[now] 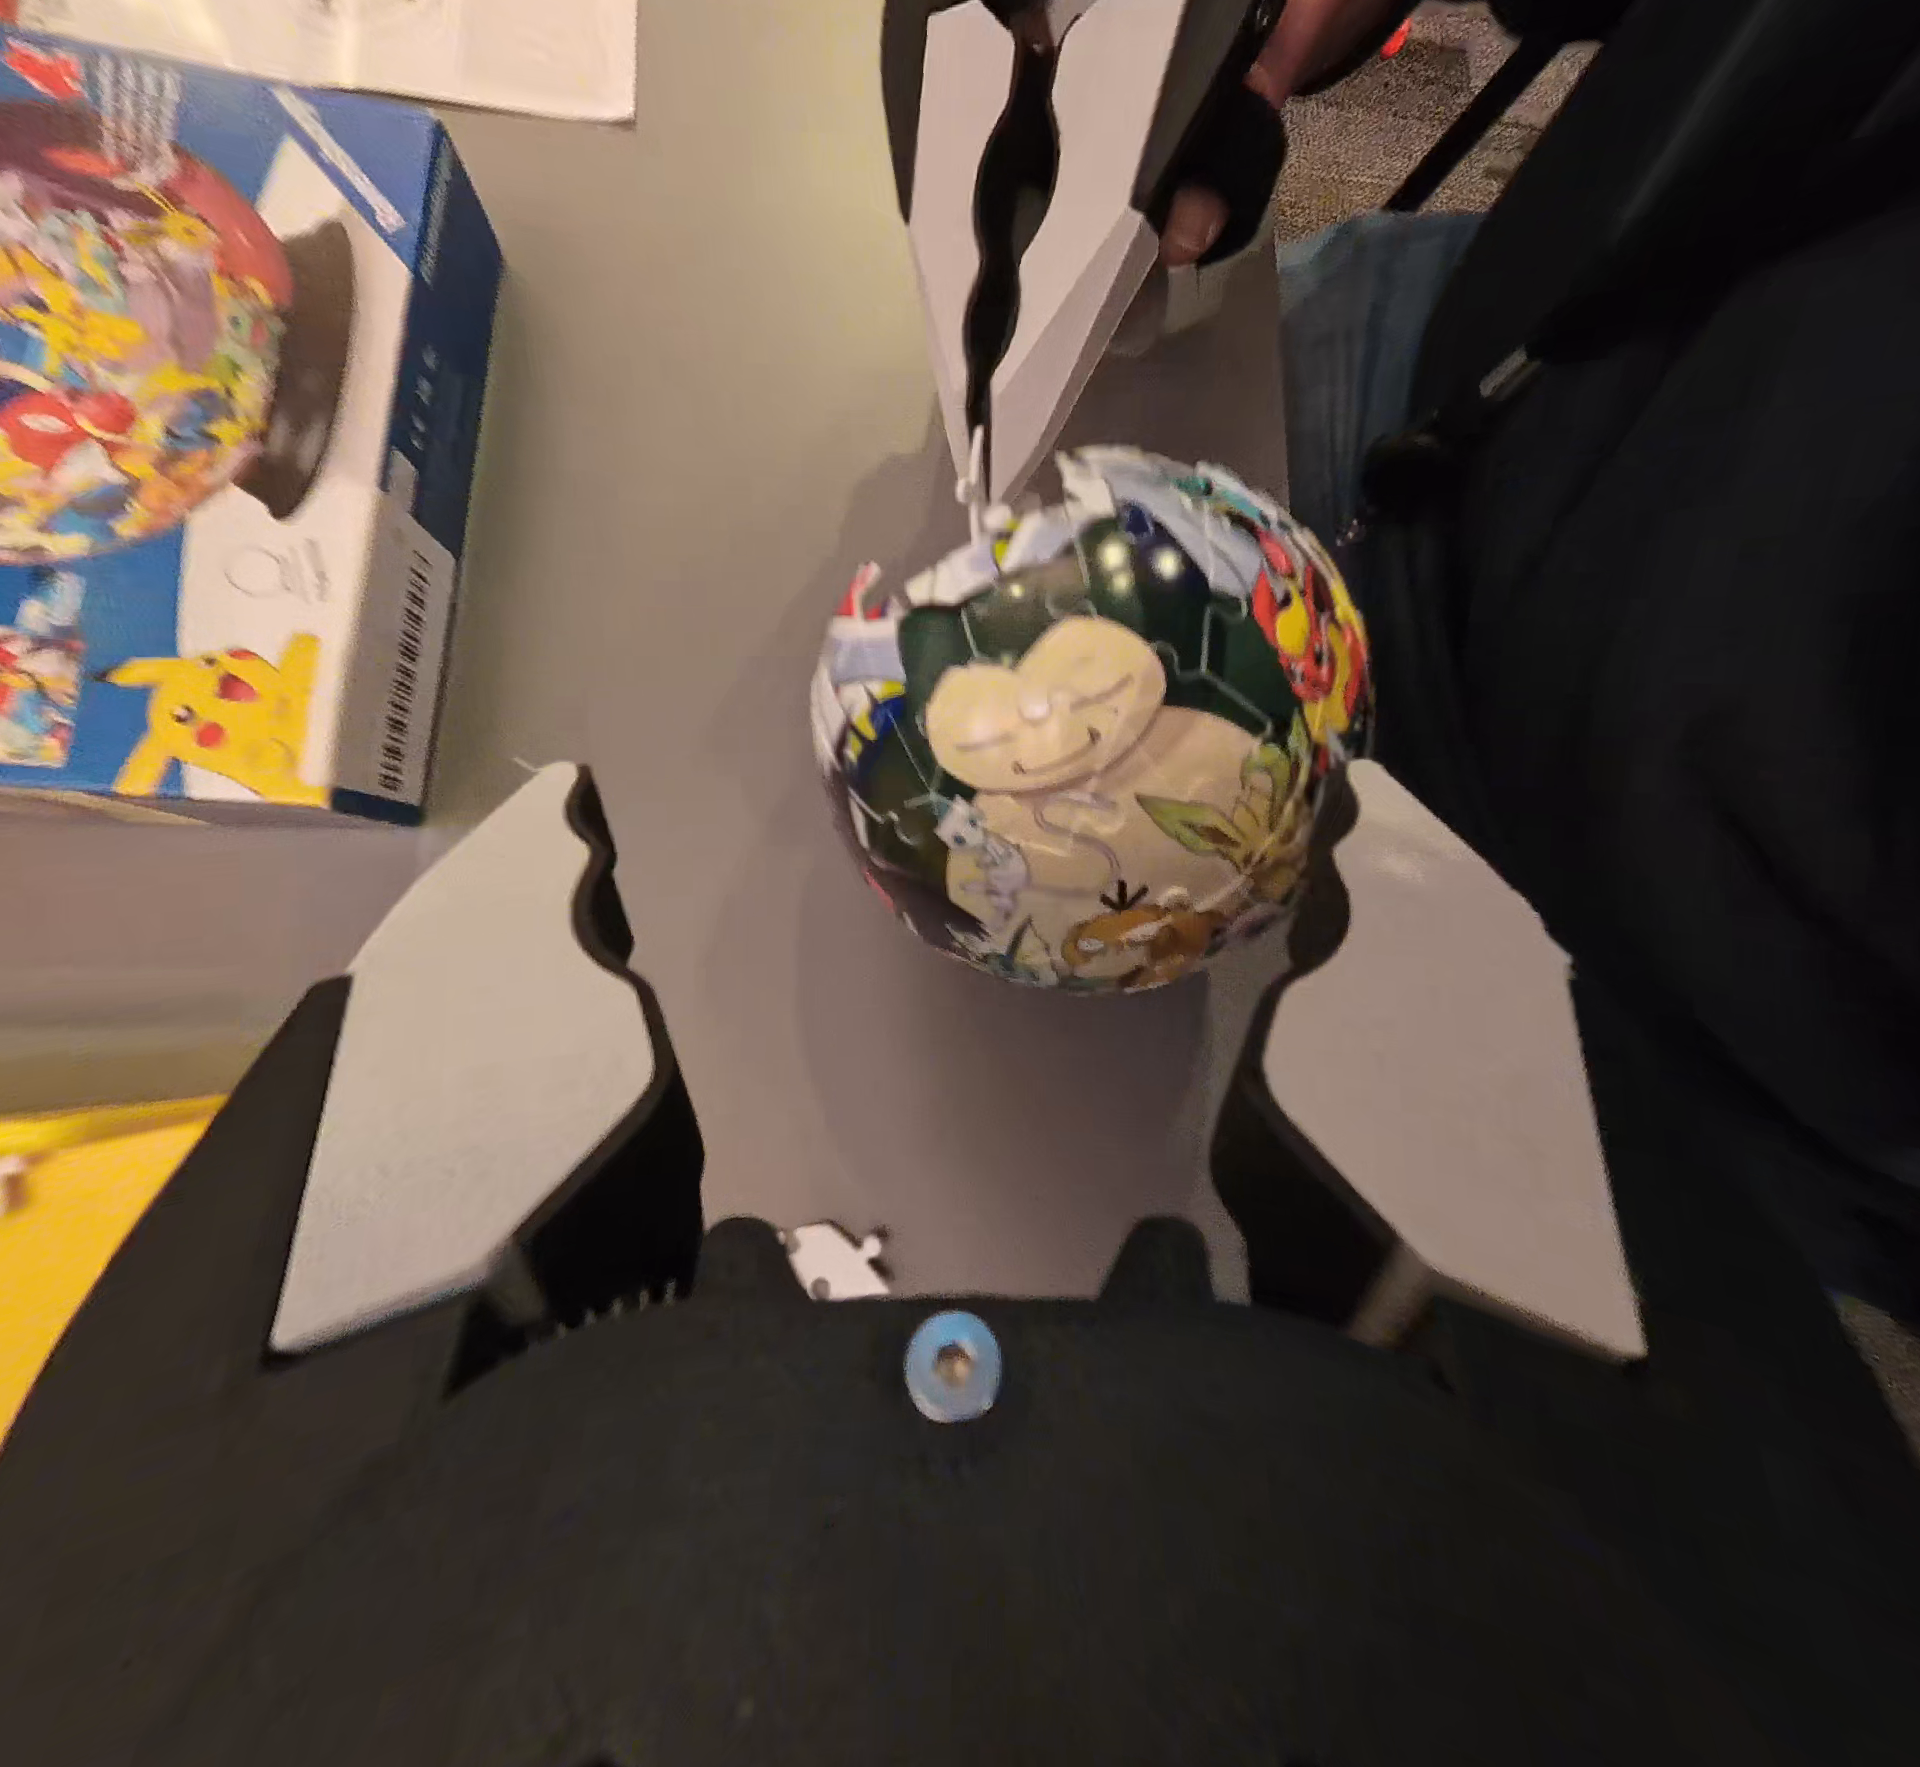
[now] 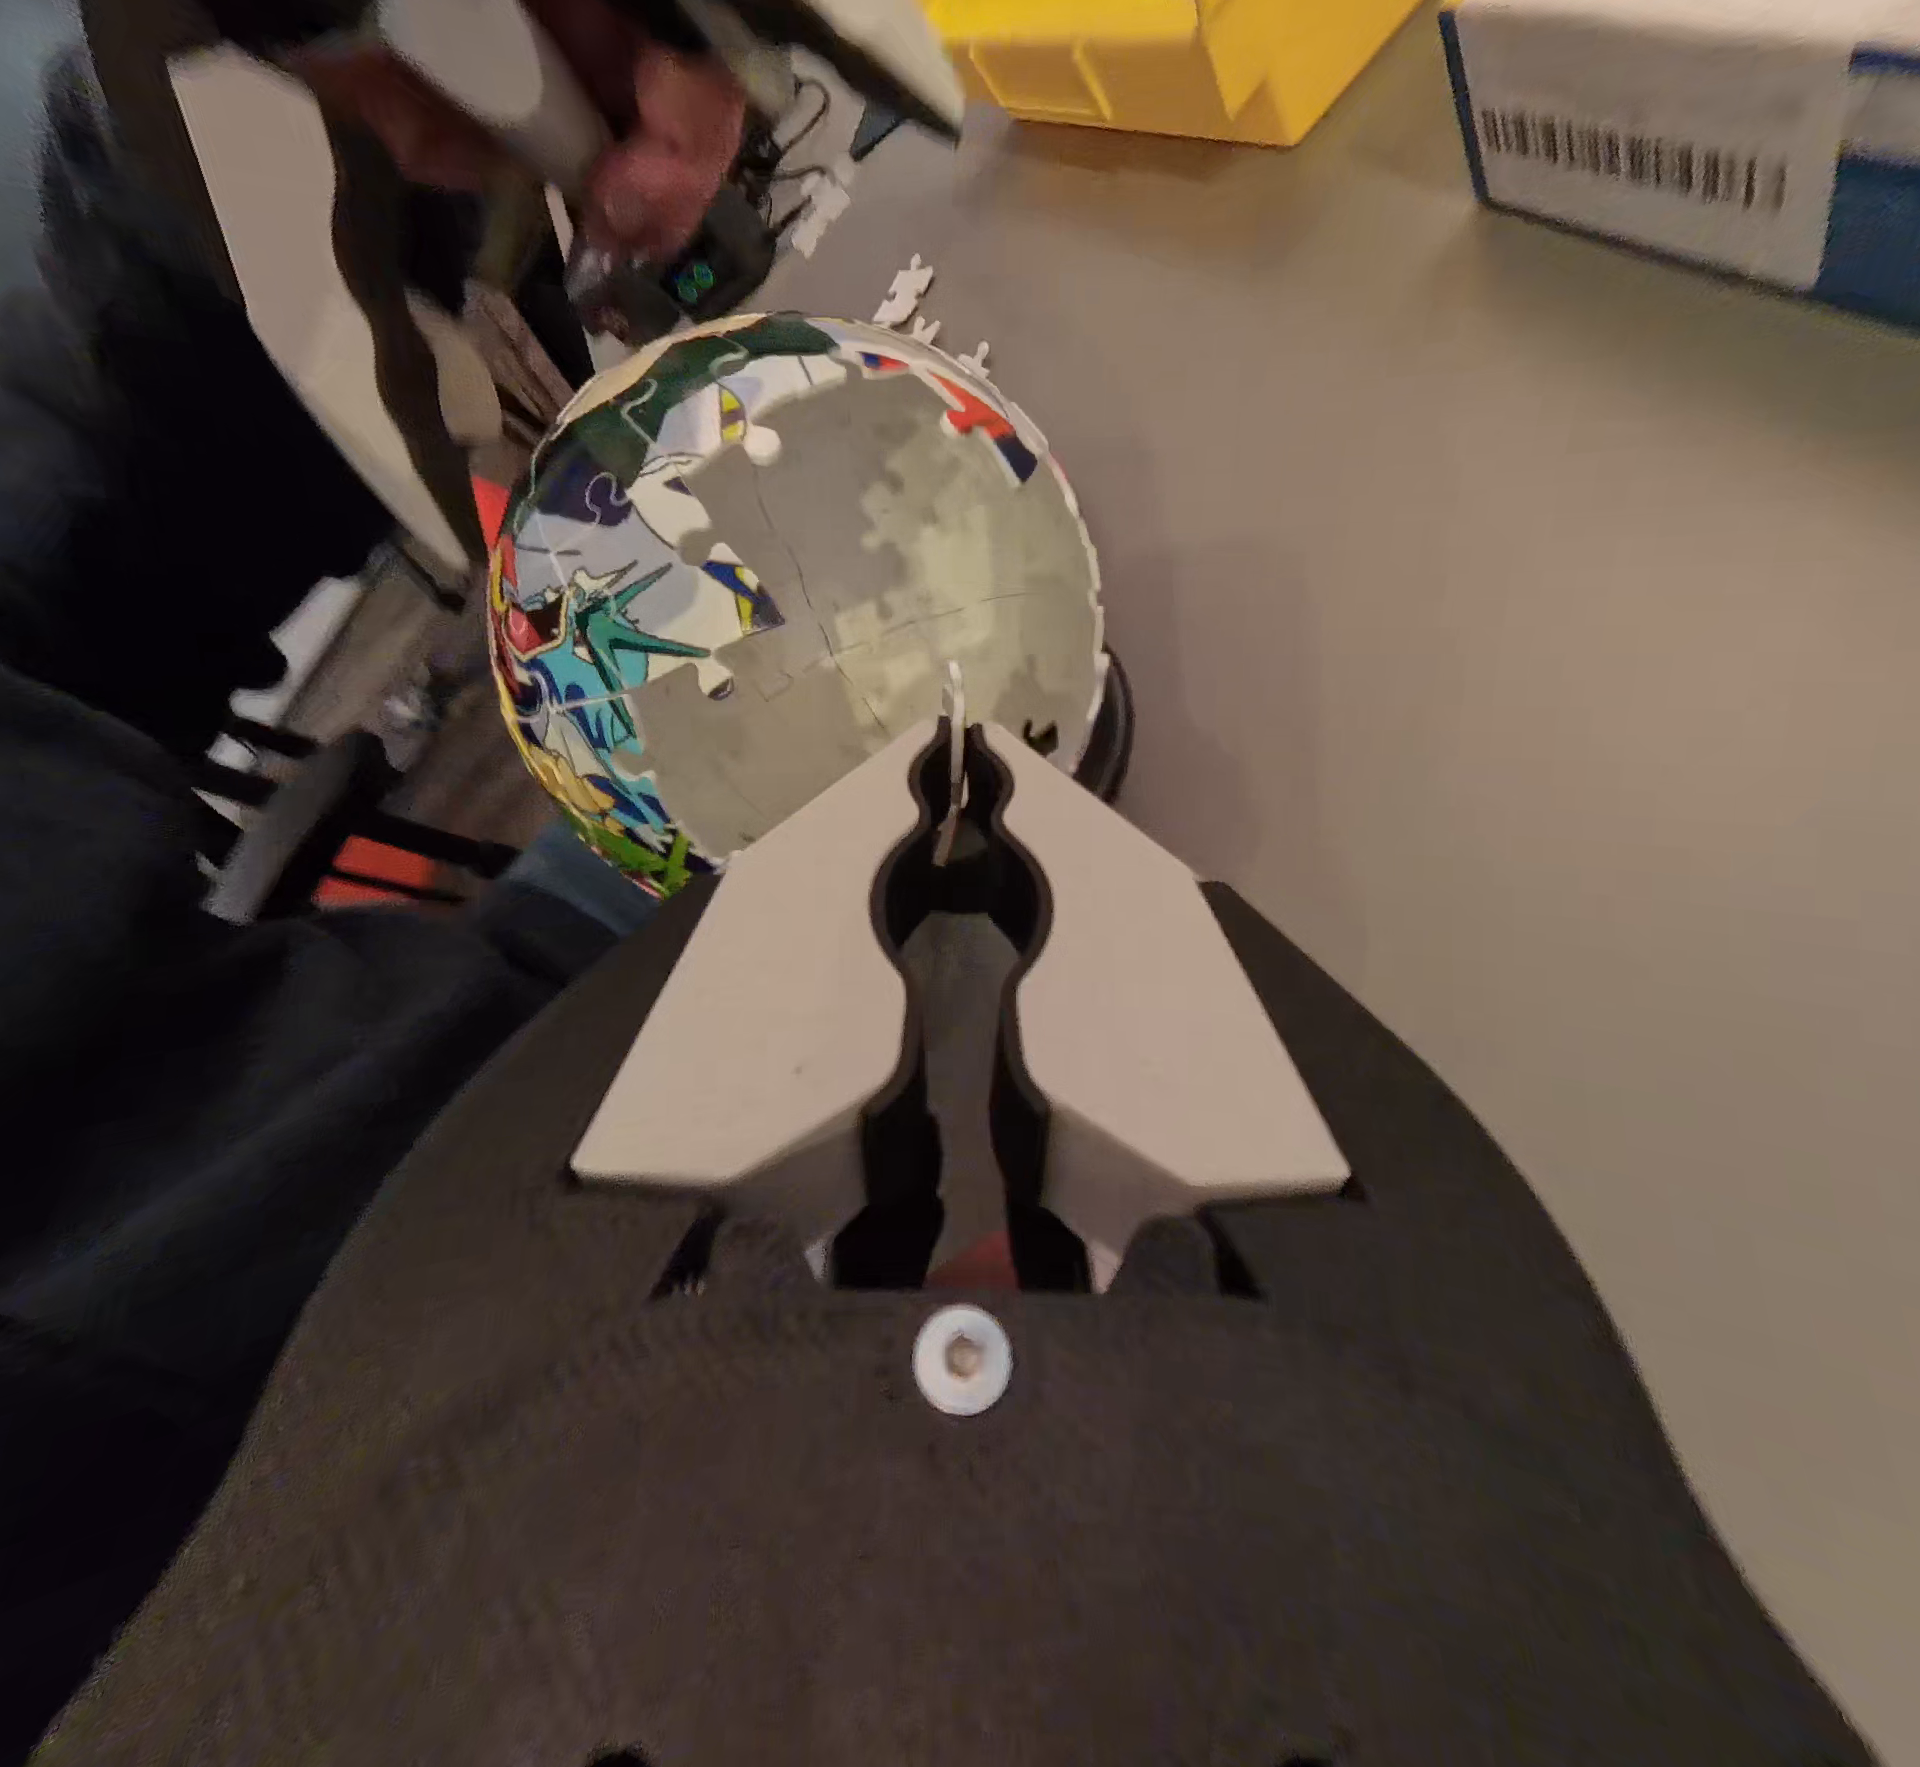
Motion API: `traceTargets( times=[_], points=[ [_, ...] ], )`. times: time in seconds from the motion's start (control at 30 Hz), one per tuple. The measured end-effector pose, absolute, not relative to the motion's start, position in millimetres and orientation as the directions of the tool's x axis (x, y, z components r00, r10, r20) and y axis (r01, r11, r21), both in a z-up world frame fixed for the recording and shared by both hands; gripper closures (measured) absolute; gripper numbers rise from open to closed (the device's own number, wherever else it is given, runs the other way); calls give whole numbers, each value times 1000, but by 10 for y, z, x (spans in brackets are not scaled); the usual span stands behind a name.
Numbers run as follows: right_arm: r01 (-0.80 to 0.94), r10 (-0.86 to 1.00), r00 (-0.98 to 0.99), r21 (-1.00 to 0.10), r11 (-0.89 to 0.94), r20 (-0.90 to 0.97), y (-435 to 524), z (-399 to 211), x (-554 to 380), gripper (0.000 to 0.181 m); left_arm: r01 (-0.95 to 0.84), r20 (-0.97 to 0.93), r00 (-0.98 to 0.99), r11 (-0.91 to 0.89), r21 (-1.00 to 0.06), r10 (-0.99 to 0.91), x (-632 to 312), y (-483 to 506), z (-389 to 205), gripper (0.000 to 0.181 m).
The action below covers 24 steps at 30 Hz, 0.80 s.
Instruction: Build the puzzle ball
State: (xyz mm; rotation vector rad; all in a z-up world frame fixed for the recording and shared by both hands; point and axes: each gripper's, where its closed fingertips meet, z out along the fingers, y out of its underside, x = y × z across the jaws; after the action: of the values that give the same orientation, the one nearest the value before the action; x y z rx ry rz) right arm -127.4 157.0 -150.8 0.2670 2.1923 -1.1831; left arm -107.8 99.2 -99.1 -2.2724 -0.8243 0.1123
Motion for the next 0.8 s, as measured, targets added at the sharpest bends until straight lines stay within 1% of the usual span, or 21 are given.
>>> traceTargets(
  times=[0.07,0.2,0.3,0.4,0.5,0.63,0.73,0.8],
  points=[
    [521,-59,-742,-630,575,-668,1554,-1584,-1214,181,526,166,801,-545,-653,575,-963,1037,-1122,54],
    [559,-1,-720,-581,592,-694,1510,-1740,-1142,181,519,152,812,-579,-629,563,-825,1064,-1407,52],
    [571,28,-721,-571,591,-692,1499,-1799,-1127,181,508,175,815,-535,-675,552,-818,1128,-1449,53],
    [561,41,-742,-586,585,-669,1489,-1838,-1160,181,500,179,822,-535,-681,541,-784,1144,-1499,53],
    [610,62,-706,-560,560,-706,1475,-1835,-1181,181,489,186,826,-511,-707,533,-776,1175,-1485,57],
    [620,70,-694,-546,563,-716,1490,-1877,-1162,181,488,197,822,-484,-726,534,-782,1235,-1485,58],
    [609,63,-704,-556,565,-707,1484,-1872,-1176,181,493,193,815,-478,-727,547,-776,1243,-1489,58],
    [567,46,-741,-588,577,-670,1486,-1870,-1179,181,496,194,809,-469,-731,554,-773,1247,-1487,58]
  ],
)
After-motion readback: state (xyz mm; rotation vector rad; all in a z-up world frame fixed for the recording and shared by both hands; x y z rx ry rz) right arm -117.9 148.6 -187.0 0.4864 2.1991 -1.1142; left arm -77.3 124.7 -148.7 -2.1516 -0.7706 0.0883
